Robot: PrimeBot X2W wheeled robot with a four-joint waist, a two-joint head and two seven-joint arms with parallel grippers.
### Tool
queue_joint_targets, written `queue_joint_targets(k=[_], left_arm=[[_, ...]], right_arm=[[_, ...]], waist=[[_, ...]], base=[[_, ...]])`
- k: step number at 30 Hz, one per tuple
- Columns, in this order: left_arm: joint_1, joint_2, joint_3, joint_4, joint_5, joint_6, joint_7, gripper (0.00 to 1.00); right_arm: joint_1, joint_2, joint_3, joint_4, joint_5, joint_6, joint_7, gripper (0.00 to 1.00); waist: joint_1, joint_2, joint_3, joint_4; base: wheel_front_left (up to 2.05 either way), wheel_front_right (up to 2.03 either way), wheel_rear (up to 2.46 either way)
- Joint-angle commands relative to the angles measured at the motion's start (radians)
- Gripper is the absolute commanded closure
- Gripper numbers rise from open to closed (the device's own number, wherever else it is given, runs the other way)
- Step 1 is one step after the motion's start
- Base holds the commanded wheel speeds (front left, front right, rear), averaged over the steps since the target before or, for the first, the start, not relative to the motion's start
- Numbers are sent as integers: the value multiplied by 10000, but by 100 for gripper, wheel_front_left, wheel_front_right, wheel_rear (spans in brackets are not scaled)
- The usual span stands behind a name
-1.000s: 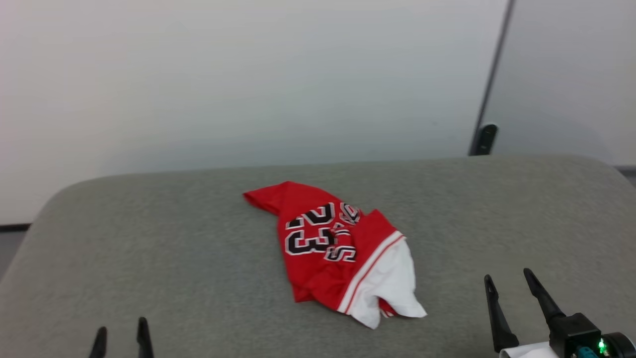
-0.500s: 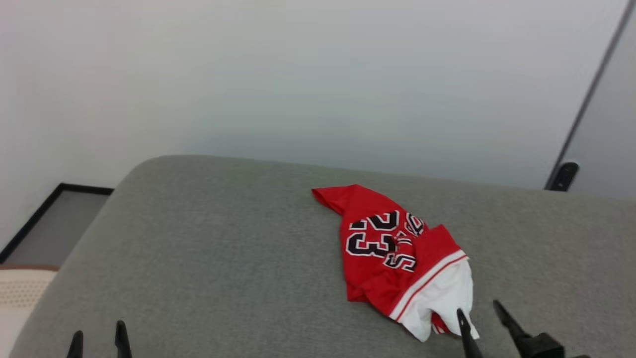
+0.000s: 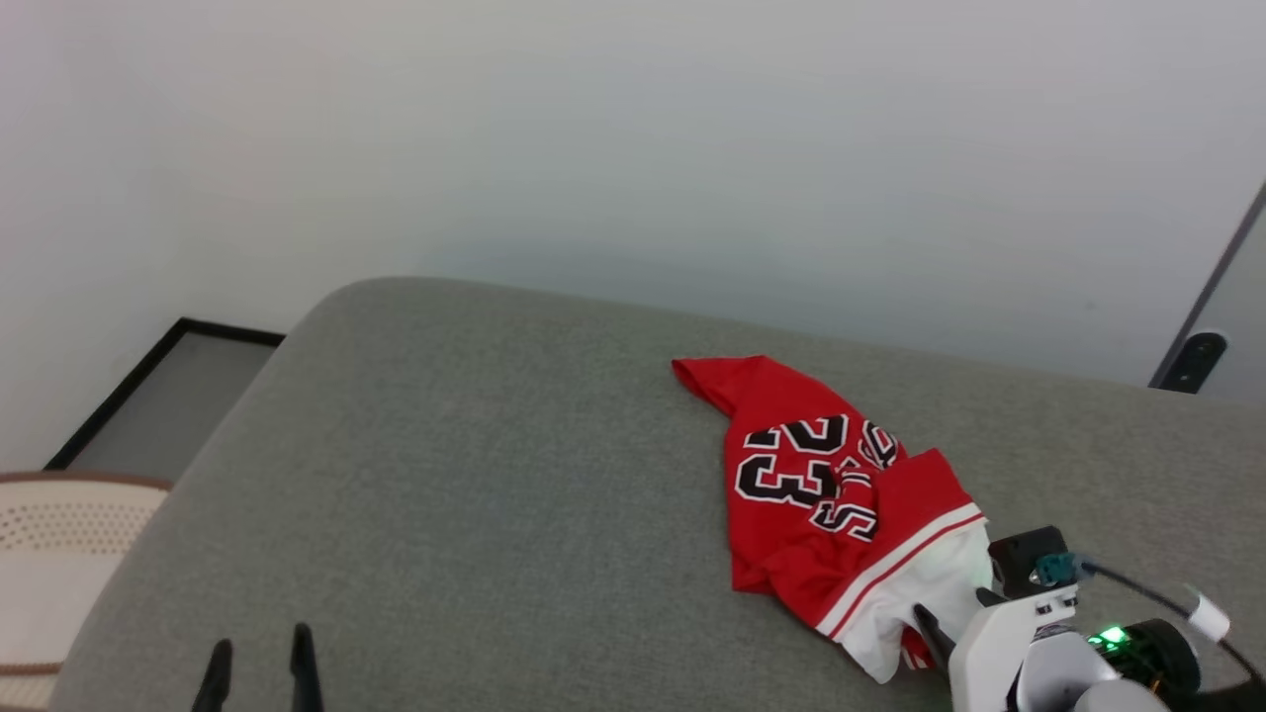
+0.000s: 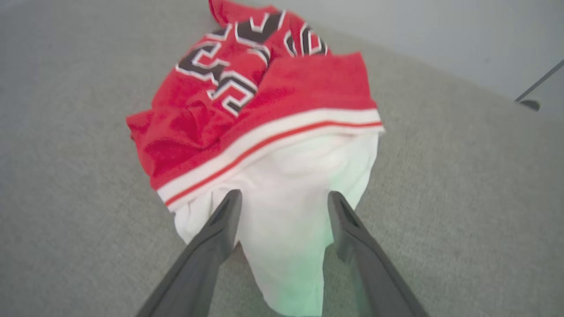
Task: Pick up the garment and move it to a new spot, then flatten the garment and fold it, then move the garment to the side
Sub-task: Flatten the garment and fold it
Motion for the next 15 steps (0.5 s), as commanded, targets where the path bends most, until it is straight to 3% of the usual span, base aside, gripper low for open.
queue_joint_targets(k=[1, 4, 12, 13, 14, 15], left_arm=[[-131, -12, -52, 17, -66, -63, 2, 0], [-282, -21, -281, 75, -186, -52, 2, 0], [-814, -32, -791, 314, -422, -65, 2, 0], [-867, -35, -845, 348, -452, -66, 2, 0], [-921, -38, -887, 381, -492, -67, 2, 0], [-968, -37, -925, 409, -502, -66, 2, 0]], right_arm=[[-151, -127, 136, 63, 190, -16, 326, 0], [-517, -506, 323, 266, 825, -16, 1711, 0], [-1171, -870, 757, 907, 1910, -16, 3764, 0], [-1184, -828, 782, 1052, 2092, -16, 3992, 7], [-1232, -771, 791, 1149, 2197, -14, 4083, 22], [-1289, -764, 826, 1249, 2211, -14, 4139, 55]], waist=[[0, 0, 150, 189], [0, 0, 421, 430], [0, 0, 1022, 941], [0, 0, 1065, 993], [0, 0, 1099, 1037], [0, 0, 1126, 1083]], base=[[0, 0, 0], [0, 0, 0], [0, 0, 0], [0, 0, 0], [0, 0, 0], [0, 0, 0]])
